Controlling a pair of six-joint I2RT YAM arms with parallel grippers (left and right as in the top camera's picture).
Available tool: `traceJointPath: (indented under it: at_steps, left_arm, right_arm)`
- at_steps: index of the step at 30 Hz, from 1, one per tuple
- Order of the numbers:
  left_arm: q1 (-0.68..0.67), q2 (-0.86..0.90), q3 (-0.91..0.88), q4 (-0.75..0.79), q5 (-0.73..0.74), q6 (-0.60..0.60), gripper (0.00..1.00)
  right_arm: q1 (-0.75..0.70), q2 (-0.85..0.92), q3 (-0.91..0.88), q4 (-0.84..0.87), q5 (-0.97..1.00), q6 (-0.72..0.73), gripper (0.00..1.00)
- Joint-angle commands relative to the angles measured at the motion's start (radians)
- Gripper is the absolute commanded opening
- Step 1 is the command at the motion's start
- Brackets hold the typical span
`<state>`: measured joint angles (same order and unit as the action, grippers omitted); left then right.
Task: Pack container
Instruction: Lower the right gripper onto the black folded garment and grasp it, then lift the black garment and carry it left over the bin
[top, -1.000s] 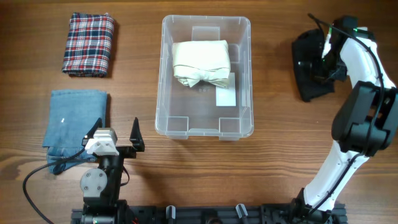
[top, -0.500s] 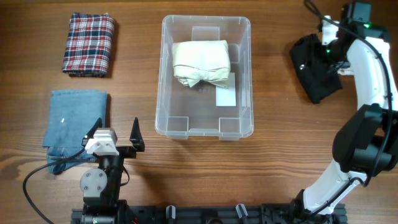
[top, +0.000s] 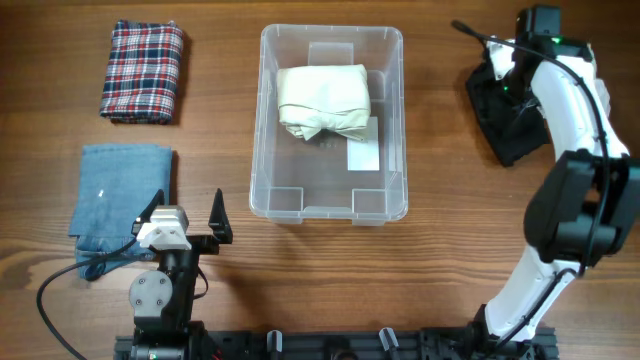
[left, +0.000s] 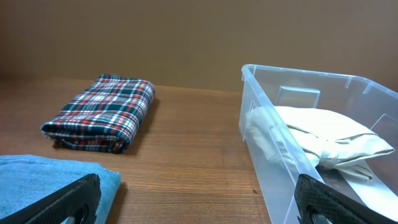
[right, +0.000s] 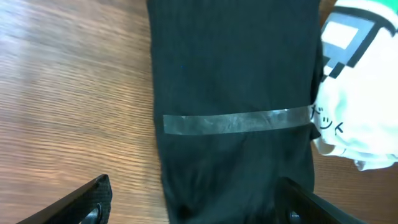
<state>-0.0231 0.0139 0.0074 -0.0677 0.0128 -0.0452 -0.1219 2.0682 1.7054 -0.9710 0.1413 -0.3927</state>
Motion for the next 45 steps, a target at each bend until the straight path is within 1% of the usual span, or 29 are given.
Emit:
traceJointPath:
  at_steps: [1, 7, 10, 17, 20, 28, 30, 33, 36, 41, 44, 45]
  left_arm:
    - [0.006, -0.007, -0.002, -0.006, -0.006, 0.015, 1.00]
    - [0.006, -0.007, -0.002, -0.006, -0.006, 0.015, 1.00]
    - [0.006, -0.007, -0.002, -0.006, -0.006, 0.015, 1.00]
    - [0.006, -0.007, -0.002, -0.006, -0.006, 0.015, 1.00]
    - [0.006, -0.007, -0.002, -0.006, -0.006, 0.015, 1.00]
    - [0.006, -0.007, -0.002, -0.006, -0.006, 0.015, 1.00]
    - [0.006, -0.007, -0.002, -0.006, -0.006, 0.015, 1.00]
    - [0.006, -0.007, -0.002, -0.006, -0.006, 0.015, 1.00]
    - [0.006, -0.007, -0.002, -0.006, -0.006, 0.015, 1.00]
    - [0.006, -0.007, -0.002, -0.006, -0.006, 0.015, 1.00]
    - [0.006, -0.007, -0.002, -0.006, -0.006, 0.015, 1.00]
    - [0.006, -0.007, -0.002, -0.006, -0.006, 0.015, 1.00]
  right_arm:
    - [0.018, 0.057, -0.013, 0.008, 0.098, -0.026, 0.85]
    - [0.057, 0.103, -0.013, 0.032, 0.216, -0.025, 0.88]
    - [0.069, 0.118, -0.013, 0.039, 0.240, -0.025, 0.88]
    - [0.064, 0.168, -0.013, 0.047, 0.301, -0.017, 0.90]
    - [0.064, 0.192, -0.013, 0.066, 0.364, 0.002, 0.90]
    - [0.060, 0.229, -0.013, 0.124, 0.412, -0.022, 0.91]
    - [0.051, 0.232, -0.013, 0.135, 0.412, -0.012, 0.90]
    - [0.032, 0.232, -0.013, 0.157, 0.412, 0.019, 0.84]
    - [0.008, 0.232, -0.013, 0.156, 0.400, 0.030, 0.73]
    - [-0.013, 0.232, -0.012, 0.153, 0.327, 0.035, 0.47]
    - [-0.013, 0.230, -0.008, 0.156, 0.288, 0.063, 0.35]
    - [-0.013, 0.227, -0.005, 0.155, 0.275, 0.066, 0.29]
